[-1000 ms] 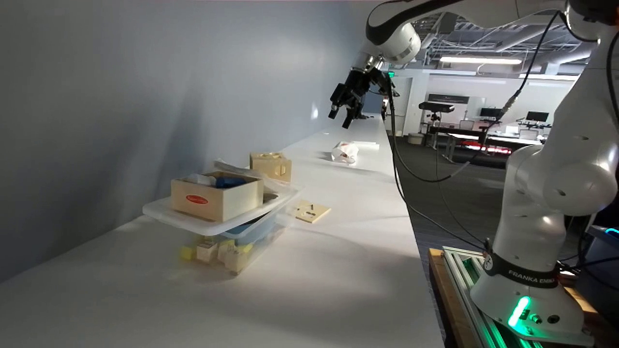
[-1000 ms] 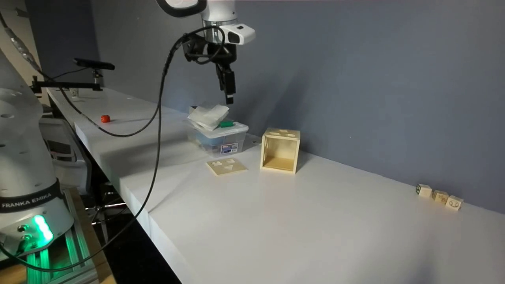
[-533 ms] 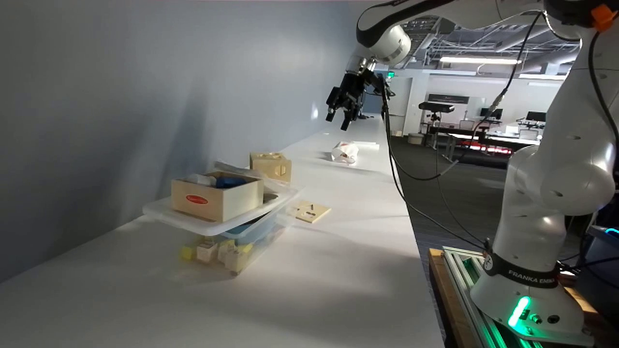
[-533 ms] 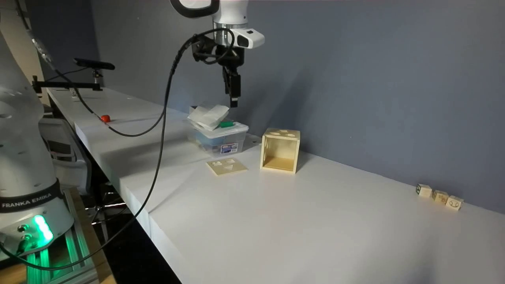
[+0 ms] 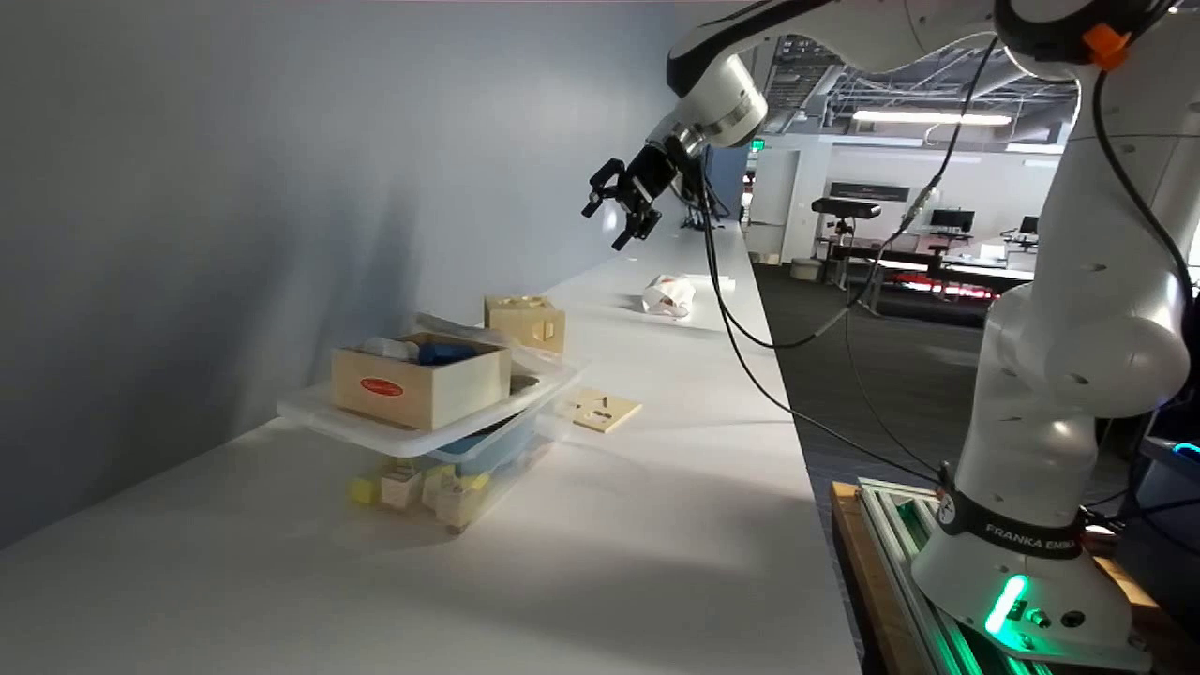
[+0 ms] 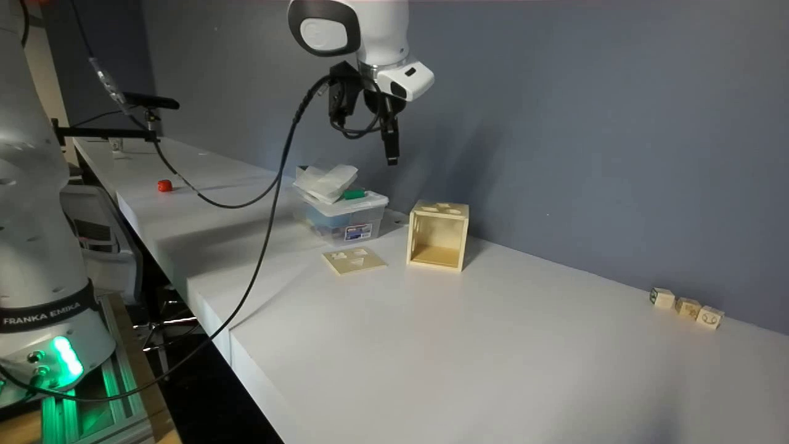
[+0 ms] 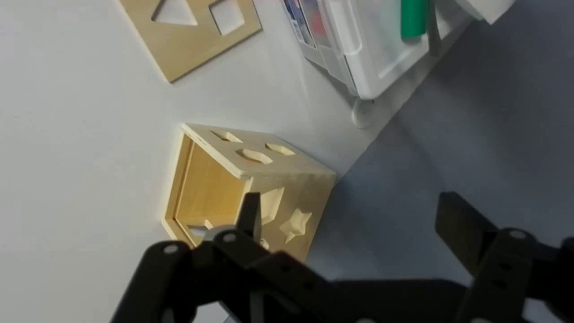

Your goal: Pick up the box

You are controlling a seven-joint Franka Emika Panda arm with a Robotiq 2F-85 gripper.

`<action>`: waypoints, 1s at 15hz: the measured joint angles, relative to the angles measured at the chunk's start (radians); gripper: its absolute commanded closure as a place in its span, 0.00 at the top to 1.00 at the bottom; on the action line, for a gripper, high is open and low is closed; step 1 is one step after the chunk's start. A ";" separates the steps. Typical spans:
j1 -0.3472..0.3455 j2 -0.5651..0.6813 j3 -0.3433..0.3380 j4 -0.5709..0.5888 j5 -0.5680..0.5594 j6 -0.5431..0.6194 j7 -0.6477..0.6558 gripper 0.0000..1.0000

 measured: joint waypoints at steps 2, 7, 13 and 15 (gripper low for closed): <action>-0.019 0.067 0.007 0.054 0.051 0.008 0.000 1.00; -0.088 0.234 0.040 0.196 0.084 0.008 0.029 1.00; -0.174 0.390 0.107 0.310 0.197 0.007 0.054 1.00; -0.192 0.424 0.123 0.329 0.210 0.004 0.077 1.00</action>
